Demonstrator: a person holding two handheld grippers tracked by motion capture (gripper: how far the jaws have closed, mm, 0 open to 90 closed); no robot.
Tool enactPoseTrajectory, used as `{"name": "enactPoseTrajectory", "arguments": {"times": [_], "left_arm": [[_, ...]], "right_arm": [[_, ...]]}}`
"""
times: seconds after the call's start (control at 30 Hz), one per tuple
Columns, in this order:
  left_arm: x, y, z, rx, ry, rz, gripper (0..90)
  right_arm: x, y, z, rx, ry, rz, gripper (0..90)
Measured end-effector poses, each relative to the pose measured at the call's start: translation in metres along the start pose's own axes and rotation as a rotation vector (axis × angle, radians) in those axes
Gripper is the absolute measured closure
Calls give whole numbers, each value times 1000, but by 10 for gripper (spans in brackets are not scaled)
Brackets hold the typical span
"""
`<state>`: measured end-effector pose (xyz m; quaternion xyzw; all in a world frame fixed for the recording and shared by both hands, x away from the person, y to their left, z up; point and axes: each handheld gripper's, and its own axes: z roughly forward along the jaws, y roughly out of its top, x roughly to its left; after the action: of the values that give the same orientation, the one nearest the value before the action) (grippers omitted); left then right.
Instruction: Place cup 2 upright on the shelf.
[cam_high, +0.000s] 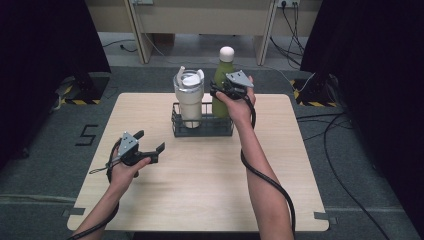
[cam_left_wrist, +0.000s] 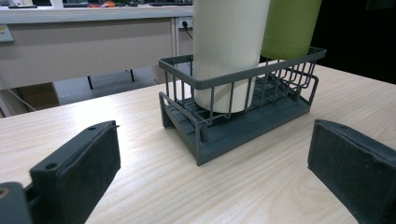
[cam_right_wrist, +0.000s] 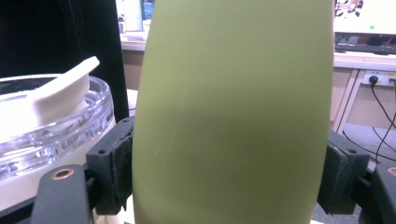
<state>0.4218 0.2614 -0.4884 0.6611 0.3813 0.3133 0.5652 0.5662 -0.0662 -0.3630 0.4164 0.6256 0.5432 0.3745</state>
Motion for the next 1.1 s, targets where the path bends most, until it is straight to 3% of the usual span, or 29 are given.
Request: {"name": "enactPoseTrajectory", "arguments": {"times": [1.1], "left_arm": [[2, -2, -1, 7, 3, 2, 15]], "right_arm": [[2, -27, 10, 80, 1, 5, 222]]}}
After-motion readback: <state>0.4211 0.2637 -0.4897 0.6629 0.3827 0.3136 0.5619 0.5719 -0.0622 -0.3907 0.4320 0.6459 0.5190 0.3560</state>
